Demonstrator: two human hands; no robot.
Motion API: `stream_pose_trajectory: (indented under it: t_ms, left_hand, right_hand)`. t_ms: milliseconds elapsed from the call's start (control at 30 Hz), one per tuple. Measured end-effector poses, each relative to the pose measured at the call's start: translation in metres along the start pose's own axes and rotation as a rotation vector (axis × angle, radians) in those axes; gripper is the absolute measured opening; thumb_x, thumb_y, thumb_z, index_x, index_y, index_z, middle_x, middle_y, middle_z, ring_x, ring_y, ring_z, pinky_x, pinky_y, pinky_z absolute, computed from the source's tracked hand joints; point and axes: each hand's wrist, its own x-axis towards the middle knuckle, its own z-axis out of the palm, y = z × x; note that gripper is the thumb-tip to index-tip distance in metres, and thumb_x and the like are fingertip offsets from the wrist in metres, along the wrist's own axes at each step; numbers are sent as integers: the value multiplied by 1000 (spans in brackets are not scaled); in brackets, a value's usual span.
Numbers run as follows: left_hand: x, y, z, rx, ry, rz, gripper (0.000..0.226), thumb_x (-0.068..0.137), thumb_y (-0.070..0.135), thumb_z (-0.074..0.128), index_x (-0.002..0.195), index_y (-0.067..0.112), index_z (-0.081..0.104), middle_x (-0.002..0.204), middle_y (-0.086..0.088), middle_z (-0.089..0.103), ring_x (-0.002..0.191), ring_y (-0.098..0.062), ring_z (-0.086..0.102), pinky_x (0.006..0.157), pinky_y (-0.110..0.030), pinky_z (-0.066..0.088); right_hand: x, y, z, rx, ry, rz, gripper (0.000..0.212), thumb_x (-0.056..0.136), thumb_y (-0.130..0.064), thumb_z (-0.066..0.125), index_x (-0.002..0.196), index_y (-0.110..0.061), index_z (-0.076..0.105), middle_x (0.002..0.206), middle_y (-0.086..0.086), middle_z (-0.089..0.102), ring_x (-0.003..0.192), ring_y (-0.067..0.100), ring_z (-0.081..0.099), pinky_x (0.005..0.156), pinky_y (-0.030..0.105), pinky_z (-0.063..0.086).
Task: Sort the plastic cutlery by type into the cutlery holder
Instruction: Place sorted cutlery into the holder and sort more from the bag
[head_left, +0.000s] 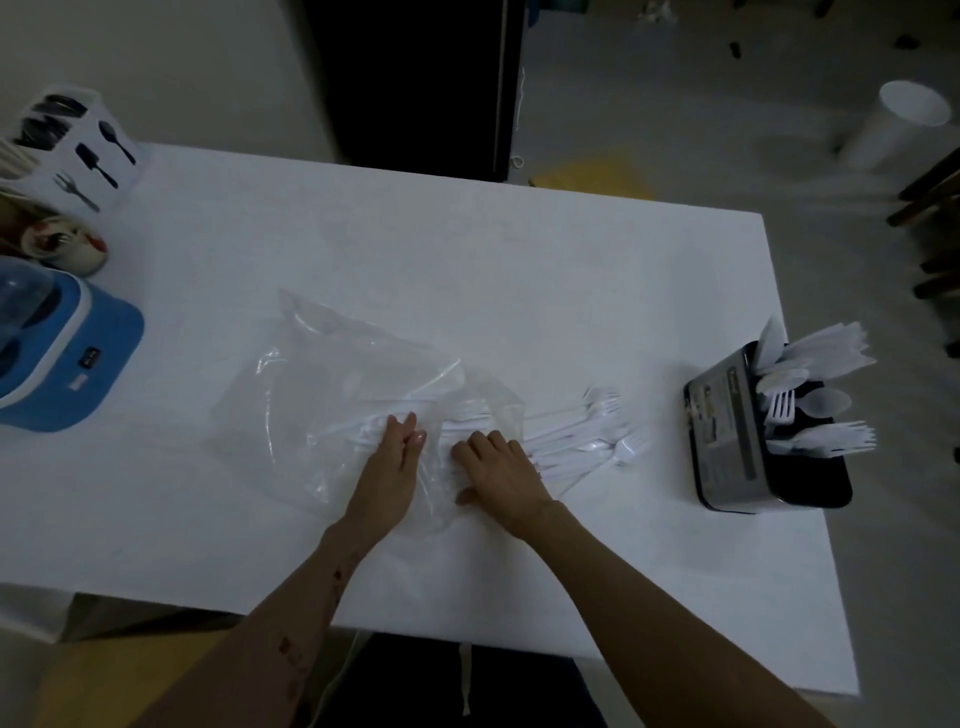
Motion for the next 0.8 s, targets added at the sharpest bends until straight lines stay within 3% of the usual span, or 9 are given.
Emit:
stream_pose_trajectory:
  t_ms: [133, 233, 300, 533, 800]
  left_hand:
    - [-2, 1, 0, -29, -2, 5, 49, 102, 34, 33, 148, 18, 31, 157, -1, 24, 143, -15, 25, 102, -12, 16]
    - [-2, 0, -1, -34, -12, 6, 50, 102, 35, 33, 148, 18, 31, 156, 0, 26, 143, -14, 26, 99, -10, 15]
    - [-2, -1, -1, -32, -15, 10, 50, 101, 36, 33, 148, 18, 30, 156, 0, 26, 143, -14, 26, 100, -11, 15]
    - [-4, 0, 2, -2, -27, 23, 50, 101, 38, 33, 148, 21, 31, 158, -3, 21, 143, -17, 25, 107, -18, 16]
    - [-5, -1, 7, -12, -39, 17, 51, 101, 39, 33, 148, 20, 31, 157, -2, 23, 143, -16, 27, 105, -16, 17]
  right_hand:
    - [5, -5, 2, -78, 38, 13, 29, 74, -15, 76, 98, -5, 62, 93, 14, 65, 84, 32, 62, 73, 39, 47]
    - [4, -4, 1, -182, 78, 30, 34, 53, -20, 87, 77, -14, 64, 70, 3, 62, 60, 21, 60, 60, 30, 48]
    - [0, -1, 0, -236, 119, 14, 34, 52, -20, 89, 75, -17, 63, 67, 0, 59, 56, 18, 56, 58, 29, 46]
    - [-17, 24, -6, -241, 167, 25, 34, 58, -17, 85, 81, -18, 59, 65, -1, 60, 63, 22, 57, 65, 33, 46]
    - [-15, 24, 2, -145, 69, 50, 33, 70, -23, 78, 99, -14, 63, 85, 5, 68, 84, 29, 61, 82, 42, 45]
